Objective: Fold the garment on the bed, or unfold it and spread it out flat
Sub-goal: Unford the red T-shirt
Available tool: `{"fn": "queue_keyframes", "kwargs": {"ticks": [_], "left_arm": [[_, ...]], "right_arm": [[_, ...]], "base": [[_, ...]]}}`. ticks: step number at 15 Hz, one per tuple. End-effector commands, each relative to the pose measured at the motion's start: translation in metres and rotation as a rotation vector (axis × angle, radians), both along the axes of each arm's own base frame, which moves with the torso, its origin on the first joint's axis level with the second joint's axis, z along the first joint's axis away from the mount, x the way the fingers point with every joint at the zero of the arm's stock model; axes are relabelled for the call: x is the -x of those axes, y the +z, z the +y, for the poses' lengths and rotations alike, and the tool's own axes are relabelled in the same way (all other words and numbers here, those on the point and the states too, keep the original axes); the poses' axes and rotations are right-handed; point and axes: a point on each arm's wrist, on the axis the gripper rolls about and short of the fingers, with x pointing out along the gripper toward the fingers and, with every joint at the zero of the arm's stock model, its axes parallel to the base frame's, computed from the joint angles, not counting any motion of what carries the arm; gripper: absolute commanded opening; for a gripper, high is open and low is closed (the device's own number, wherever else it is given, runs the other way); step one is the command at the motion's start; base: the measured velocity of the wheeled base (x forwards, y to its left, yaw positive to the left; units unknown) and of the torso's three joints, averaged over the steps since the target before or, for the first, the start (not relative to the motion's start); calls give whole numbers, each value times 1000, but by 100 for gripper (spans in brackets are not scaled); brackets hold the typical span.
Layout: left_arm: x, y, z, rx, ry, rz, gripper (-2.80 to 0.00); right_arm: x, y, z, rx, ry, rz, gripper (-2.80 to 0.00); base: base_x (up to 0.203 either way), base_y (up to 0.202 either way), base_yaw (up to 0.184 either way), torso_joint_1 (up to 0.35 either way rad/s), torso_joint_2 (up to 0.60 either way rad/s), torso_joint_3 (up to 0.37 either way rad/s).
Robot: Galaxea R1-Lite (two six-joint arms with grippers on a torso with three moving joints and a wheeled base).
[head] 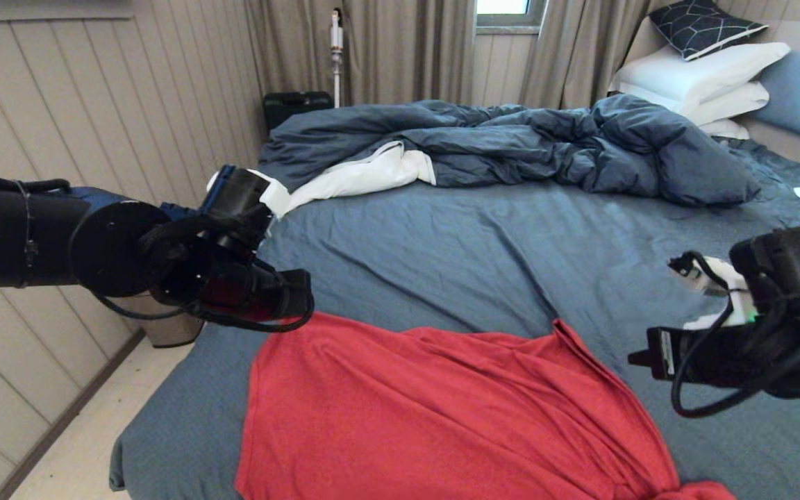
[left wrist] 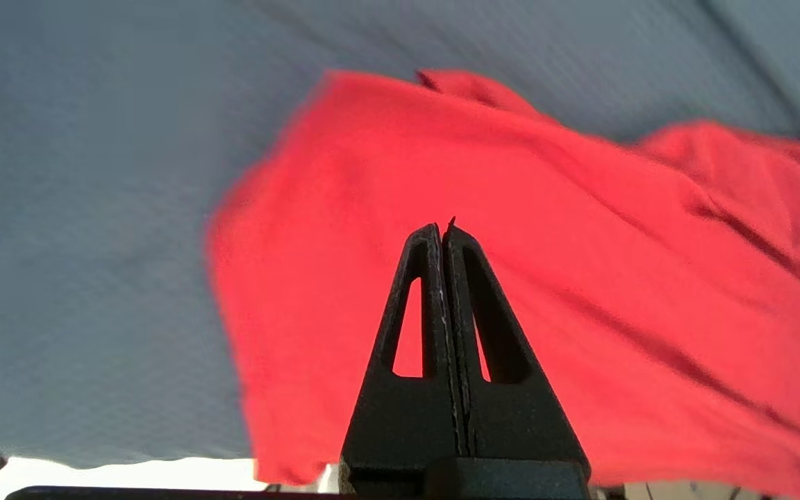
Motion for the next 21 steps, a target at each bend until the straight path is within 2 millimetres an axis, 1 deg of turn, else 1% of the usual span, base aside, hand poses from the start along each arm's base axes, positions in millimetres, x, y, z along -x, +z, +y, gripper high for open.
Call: {"fn": "queue_keyframes", "kwargs": {"ticks": [1,2,5,7,9,11,14,15,19,21], "left_arm": [[1,5,10,-4,25,-1,-280],[0,5,17,-20,36,13,-280],[-11,-1,40,-60,83,46,-280],[-19,-13,44,-93,81,77,-280],[-27,-24,44,-122,79,99,-280],[-32,-35,42,-142,76,125,-280],[-36,-44,40,-158,68,144,-280],[-36,-45,40,-156,68,146,0],[-38,-44,36,-138,58,127,0],[-38,-50,31,-142,45,146,0]], "right_arm": [[-26,4,1,-9,-12,-10,-280],[-38,4,1,-9,-21,-10,-280],[-71,-15,1,5,-27,59,-280],[-91,-26,2,23,-12,79,-280],[-108,-28,4,34,1,64,-280],[-115,-28,8,39,6,51,-280],[-117,-33,8,61,-8,63,-280],[-118,-35,8,69,-12,67,-280],[-122,-42,8,83,6,84,-280],[-127,-49,9,84,7,99,-280]], "base": [[0,0,0,0,0,0],[0,0,0,0,0,0],[0,0,0,0,0,0],[0,0,0,0,0,0],[0,0,0,0,0,0],[0,0,0,0,0,0],[0,0,0,0,0,0],[0,0,0,0,0,0],[0,0,0,0,0,0],[0,0,0,0,0,0]]}}
